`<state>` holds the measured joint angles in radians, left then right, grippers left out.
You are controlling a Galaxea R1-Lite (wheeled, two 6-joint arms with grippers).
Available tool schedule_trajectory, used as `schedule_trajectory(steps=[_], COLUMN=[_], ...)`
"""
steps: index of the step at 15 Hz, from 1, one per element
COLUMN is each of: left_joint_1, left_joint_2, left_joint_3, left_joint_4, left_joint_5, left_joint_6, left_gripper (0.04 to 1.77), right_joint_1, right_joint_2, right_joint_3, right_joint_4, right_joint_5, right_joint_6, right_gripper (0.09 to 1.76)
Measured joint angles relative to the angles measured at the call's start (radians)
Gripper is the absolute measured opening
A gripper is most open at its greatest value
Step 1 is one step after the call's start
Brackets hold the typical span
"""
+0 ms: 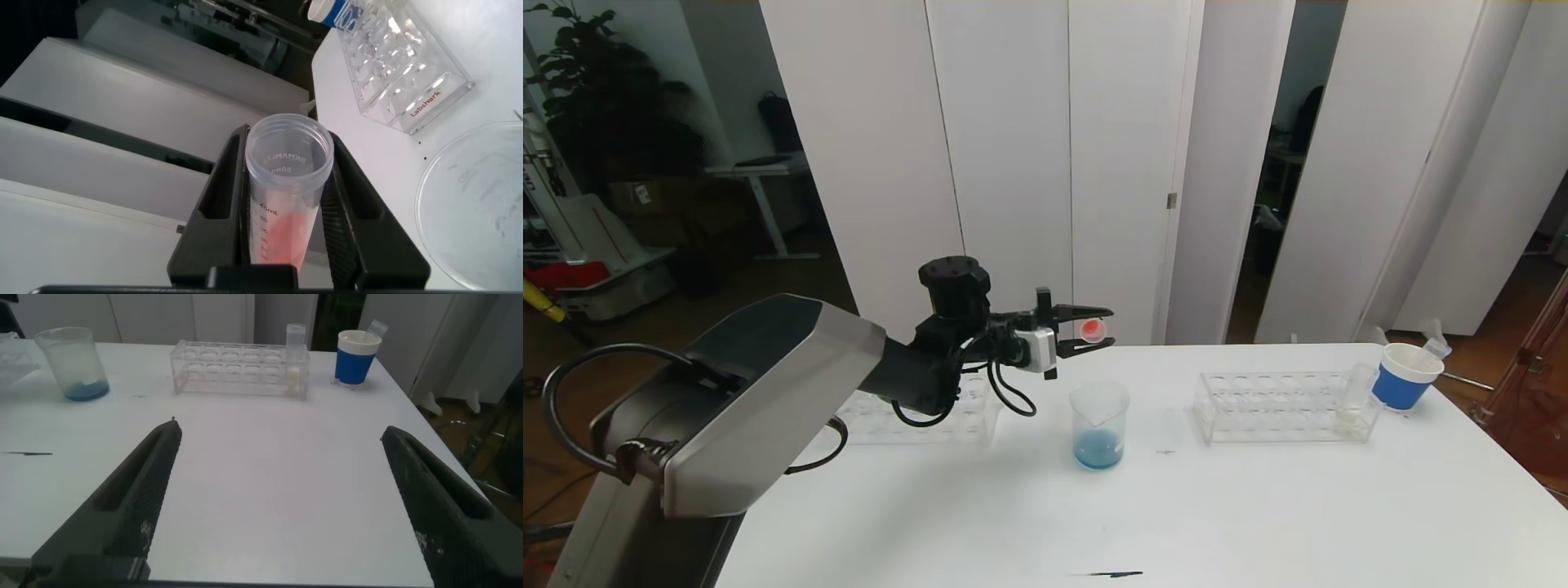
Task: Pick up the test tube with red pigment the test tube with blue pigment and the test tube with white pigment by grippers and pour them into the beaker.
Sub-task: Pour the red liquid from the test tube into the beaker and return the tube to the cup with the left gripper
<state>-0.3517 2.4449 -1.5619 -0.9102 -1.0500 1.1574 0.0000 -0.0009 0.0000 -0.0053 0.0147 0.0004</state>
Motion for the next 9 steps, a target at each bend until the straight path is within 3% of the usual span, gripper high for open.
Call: schedule_trajectory(steps=[9], left_joint_1=[0.002], left_joint_2=[0.053], left_joint_3=[-0.013], left_joint_4=[-0.109], left_joint_5=[0.004], left_joint_6=[0.088], left_gripper=[0.58], right_joint_1=[0.0], right_joint_2=[0.0], right_joint_3=[0.0], right_joint_4=[0.0], right_joint_5=[0.0], right_joint_6=[0.0], right_gripper=[1.75])
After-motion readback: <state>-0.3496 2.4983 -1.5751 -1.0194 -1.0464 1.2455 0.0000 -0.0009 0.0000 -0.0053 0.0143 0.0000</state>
